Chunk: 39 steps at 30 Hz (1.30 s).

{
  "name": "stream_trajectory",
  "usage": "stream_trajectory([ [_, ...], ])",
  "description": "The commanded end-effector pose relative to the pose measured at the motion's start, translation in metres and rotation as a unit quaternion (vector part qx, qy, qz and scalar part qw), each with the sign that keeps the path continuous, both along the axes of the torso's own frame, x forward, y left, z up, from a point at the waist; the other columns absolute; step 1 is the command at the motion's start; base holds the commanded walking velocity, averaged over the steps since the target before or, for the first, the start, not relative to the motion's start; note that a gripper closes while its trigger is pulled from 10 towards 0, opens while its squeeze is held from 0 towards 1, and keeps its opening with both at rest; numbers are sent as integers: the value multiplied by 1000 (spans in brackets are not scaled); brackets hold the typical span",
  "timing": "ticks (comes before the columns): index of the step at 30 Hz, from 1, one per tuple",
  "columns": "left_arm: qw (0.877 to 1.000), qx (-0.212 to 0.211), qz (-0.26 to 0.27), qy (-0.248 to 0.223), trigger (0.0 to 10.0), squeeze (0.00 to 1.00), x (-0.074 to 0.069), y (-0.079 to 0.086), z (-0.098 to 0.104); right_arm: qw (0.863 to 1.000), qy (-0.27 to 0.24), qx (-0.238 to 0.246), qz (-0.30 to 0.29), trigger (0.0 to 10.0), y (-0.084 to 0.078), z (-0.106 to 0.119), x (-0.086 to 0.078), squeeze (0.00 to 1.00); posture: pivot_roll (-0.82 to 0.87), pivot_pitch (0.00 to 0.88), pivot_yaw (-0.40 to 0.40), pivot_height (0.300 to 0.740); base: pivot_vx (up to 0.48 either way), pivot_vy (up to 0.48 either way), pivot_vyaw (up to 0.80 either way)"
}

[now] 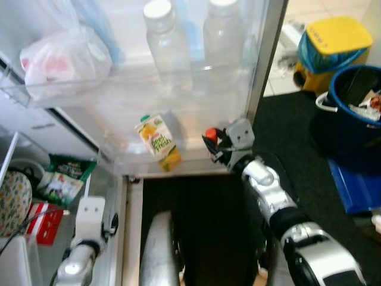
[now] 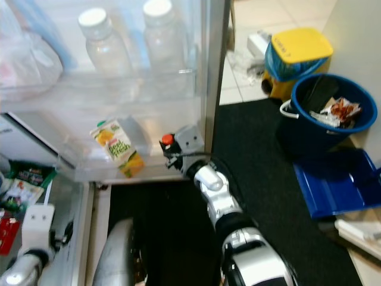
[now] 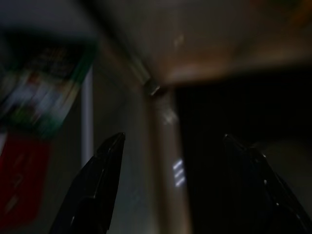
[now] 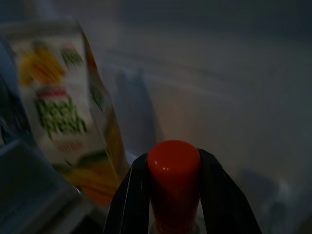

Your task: Restocking fridge

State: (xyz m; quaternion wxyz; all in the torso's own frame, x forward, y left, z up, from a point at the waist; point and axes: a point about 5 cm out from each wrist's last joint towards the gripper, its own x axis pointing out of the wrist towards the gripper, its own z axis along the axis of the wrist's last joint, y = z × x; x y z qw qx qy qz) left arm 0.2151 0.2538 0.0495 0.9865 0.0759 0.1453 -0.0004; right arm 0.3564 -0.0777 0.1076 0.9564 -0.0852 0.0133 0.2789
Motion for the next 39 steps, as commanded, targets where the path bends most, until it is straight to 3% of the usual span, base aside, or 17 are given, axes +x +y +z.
stream_trajectory([
  [1, 999, -28, -30, 7, 10000, 0, -6, -11, 8, 1000, 7, -4, 4, 10000, 0, -3, 0, 0, 312, 365, 61, 505, 0, 0, 0],
  [4, 996, -47, -70, 0, 10000, 0, -9, -23, 21, 1000, 10, -7, 5, 10000, -1, -3, 2, 0, 320, 378, 63, 505, 0, 0, 0],
  [7, 986, -88, -141, -9, 10000, 0, -12, -48, 47, 1000, 9, -21, 6, 10000, -5, 0, 6, 0, 335, 394, 67, 505, 0, 0, 0],
  [13, 977, -106, -186, -9, 10000, 0, -15, -67, 64, 1000, 1, -28, -3, 10000, -7, 10, 14, 0, 342, 405, 66, 505, 0, 0, 0],
  [21, 975, -115, -191, 0, 10000, 0, -19, -72, 73, 999, -8, -46, -25, 10000, -11, 15, 19, 0, 384, 408, 73, 505, 0, 0, 0],
  [25, 976, -115, -187, 8, 10000, 0, -22, -72, 77, 997, 22, -74, -24, 10000, -6, 2, 15, 0, 396, 404, 71, 505, 0, 0, 0],
  [28, 976, -114, -184, 10, 10000, 0, -22, -71, 77, 997, 31, -68, -21, 10000, -4, -2, 12, 16, 389, 400, 69, 505, 0, 0, 0],
  [29, 977, -113, -182, 13, 10000, 0, -22, -71, 76, 997, 33, -64, -22, 10000, -4, -3, 12, 149, 384, 398, 70, 505, 0, 0, 0],
  [30, 977, -113, -181, 14, 10000, 0, -22, -72, 76, 997, 36, -61, -24, 10000, -4, -4, 11, 212, 384, 398, 70, 505, 0, 0, 0],
  [31, 977, -113, -181, 14, 10000, 0, -22, -72, 76, 997, 36, -61, -24, 10000, -4, -4, 11, 212, 384, 398, 70, 505, 0, 0, 0],
  [32, 977, -113, -180, 17, 10000, 0, -22, -72, 75, 997, 38, -59, -26, 10000, -5, -5, 11, 494, 378, 393, 71, 505, 0, 0, 0],
  [33, 977, -113, -180, 17, 10000, 0, -22, -72, 75, 997, 38, -59, -26, 10000, -5, -5, 11, 494, 378, 393, 71, 505, 0, 0, 0],
  [34, 977, -114, -181, 19, 10000, 0, -21, -73, 75, 997, 40, -59, -32, 10000, -7, -7, 11, 1000, 371, 387, 71, 505, 0, 0, 0],
  [39, 976, -119, -180, 21, 10000, 0, -15, -76, 76, 996, 44, -39, -60, 10000, -17, -9, 11, 1000, 347, 375, 63, 505, 0, 0, 0],
])
